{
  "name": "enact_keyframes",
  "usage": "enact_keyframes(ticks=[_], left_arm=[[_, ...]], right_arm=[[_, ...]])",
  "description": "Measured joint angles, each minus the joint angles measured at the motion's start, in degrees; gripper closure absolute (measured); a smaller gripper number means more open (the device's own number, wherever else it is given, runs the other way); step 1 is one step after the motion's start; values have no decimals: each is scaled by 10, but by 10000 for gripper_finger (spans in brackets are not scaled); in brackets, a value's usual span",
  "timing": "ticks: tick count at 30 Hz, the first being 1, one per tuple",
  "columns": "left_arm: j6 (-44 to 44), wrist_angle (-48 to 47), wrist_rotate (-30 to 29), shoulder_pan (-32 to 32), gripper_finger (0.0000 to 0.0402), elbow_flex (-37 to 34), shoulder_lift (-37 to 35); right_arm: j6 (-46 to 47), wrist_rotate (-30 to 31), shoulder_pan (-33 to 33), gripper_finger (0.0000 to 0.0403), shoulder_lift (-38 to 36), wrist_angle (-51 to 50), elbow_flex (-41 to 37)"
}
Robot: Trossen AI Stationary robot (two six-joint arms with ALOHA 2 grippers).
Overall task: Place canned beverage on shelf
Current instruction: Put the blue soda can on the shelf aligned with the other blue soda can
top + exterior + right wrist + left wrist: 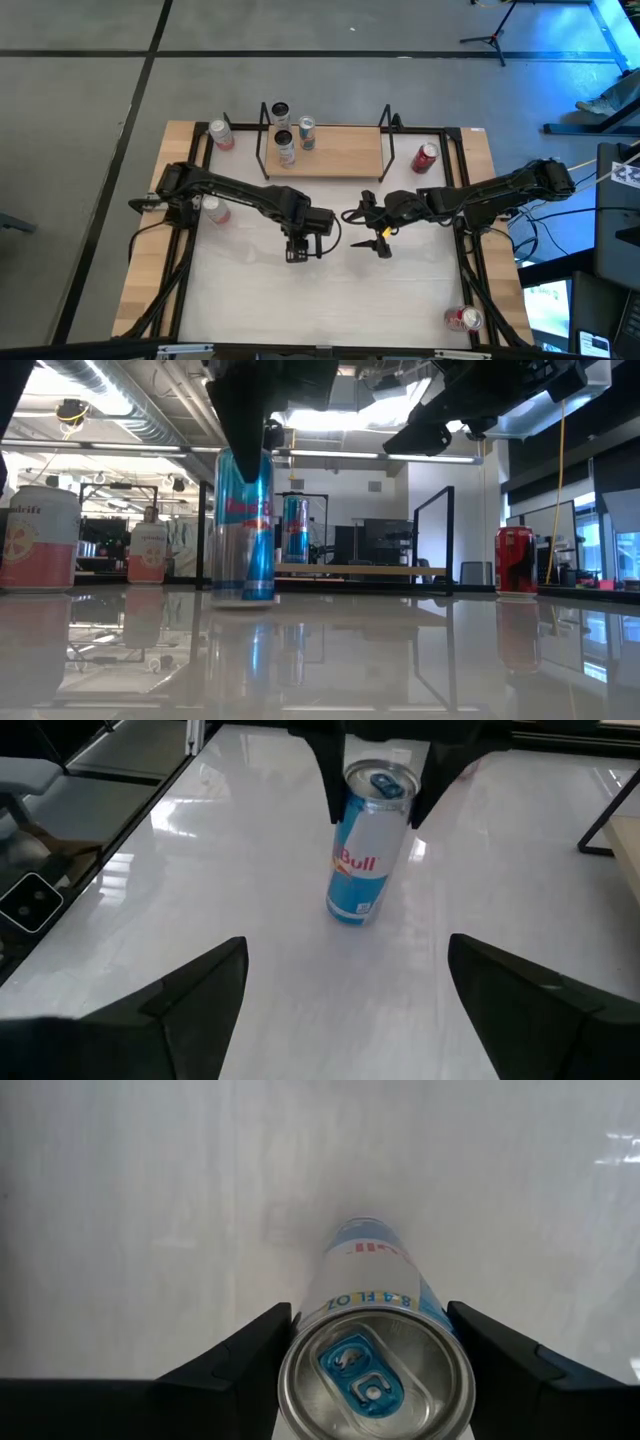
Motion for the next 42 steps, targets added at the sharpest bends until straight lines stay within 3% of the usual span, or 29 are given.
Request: enact_keyframes(ticks=[4,11,19,26,30,34,37,42], left_arm=[[-3,8,-2,-2,171,0,-1],[-8,2,-31,-2,115,2,-3],[13,-56,-34,-20,103,77,-4],[-36,-124,-130,-71,104,106,-50],[-115,-118,-181,-125,104,33,-127],[-216,-73,-251,-191,104,-87,-224],[-279,2,-288,-240,104,-190,-292],[-299,156,-312,-290,104,-340,-361]], right_arm=[[0,0,0,63,0,-2,0],[0,0,0,63,0,-1,0],[5,0,0,63,0,-1,0],[30,0,0,63,0,1,0],[36,6,0,63,2,23,0],[45,10,0,63,19,71,0],[45,9,0,63,42,110,0],[45,9,0,63,96,185,0]])
